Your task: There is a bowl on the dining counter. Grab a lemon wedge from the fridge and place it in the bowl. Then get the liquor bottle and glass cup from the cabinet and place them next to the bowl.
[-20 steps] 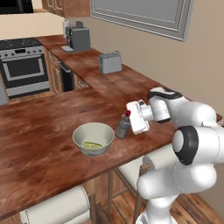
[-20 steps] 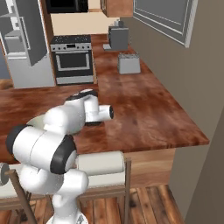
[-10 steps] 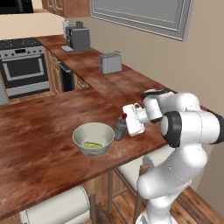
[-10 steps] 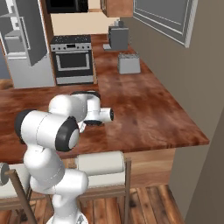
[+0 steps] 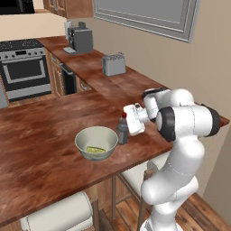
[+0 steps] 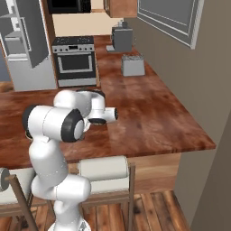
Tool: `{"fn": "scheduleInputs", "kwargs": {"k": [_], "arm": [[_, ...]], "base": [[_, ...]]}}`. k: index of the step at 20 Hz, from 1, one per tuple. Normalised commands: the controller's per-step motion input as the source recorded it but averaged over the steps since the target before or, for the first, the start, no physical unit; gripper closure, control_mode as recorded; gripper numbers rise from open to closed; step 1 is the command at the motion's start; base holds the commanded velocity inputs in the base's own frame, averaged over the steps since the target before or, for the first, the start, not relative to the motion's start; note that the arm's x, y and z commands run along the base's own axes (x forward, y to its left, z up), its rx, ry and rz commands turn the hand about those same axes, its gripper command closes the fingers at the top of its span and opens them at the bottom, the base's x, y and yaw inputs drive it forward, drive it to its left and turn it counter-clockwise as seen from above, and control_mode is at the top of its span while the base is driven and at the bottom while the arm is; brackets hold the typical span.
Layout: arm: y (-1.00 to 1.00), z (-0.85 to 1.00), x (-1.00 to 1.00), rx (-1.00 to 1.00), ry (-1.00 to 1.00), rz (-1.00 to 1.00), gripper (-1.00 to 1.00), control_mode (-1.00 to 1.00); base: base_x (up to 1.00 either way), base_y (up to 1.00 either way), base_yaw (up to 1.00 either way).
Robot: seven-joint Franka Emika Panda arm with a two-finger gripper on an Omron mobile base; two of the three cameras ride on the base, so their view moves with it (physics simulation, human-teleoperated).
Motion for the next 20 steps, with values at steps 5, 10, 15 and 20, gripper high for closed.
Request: {"fn": "scheduleInputs", "kwargs": {"k": [5, 10, 15, 20], "arm": [[0.0, -0.26, 0.06, 0.0, 0.0, 0.0, -1.0, -1.0], [0.0, -0.06, -0.07, 0.0, 0.0, 0.0, -1.0, -1.0], [0.0, 0.03, -0.19, 0.0, -0.01, 0.0, -1.0, -1.0], [0.0, 0.24, -0.03, 0.03, -0.02, 0.0, -1.0, -1.0]], "base": [[0.0, 0.0, 0.0], [0.0, 0.0, 0.0], [0.0, 0.0, 0.0], [0.0, 0.0, 0.0]]}}
